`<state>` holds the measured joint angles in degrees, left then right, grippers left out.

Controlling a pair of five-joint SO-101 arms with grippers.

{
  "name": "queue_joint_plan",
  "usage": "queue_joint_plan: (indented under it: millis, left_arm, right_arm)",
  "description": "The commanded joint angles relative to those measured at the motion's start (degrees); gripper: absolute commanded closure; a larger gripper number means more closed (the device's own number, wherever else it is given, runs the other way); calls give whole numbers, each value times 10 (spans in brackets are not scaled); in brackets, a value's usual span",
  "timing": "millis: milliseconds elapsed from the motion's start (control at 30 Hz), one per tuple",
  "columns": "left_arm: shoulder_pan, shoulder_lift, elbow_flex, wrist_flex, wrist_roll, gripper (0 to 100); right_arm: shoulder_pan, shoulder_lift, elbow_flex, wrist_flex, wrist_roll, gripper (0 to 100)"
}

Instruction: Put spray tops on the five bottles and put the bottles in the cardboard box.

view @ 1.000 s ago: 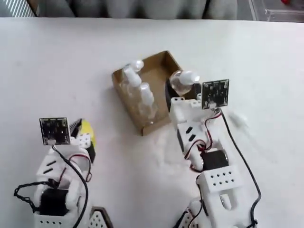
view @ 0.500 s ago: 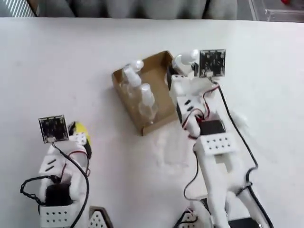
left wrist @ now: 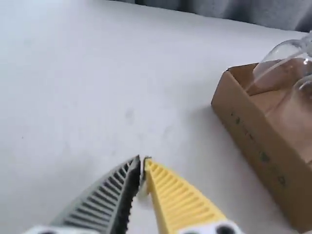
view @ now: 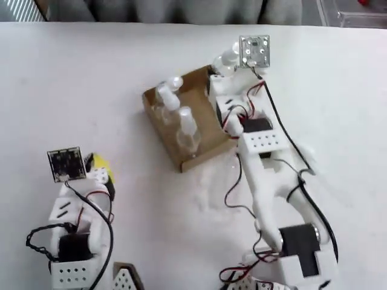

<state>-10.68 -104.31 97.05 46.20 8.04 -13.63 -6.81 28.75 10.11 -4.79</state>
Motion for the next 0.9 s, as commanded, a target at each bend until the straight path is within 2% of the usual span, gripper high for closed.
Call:
queue_joint_plan:
  millis: [0,867]
  left_arm:
    - [-6,-4,-1,-19,-5,977]
    - [-6,-4,-1,-20,-5,977]
  right_arm:
    - [7,31,-71,-16,7,984]
    - [0,233,-228,-16,7,983]
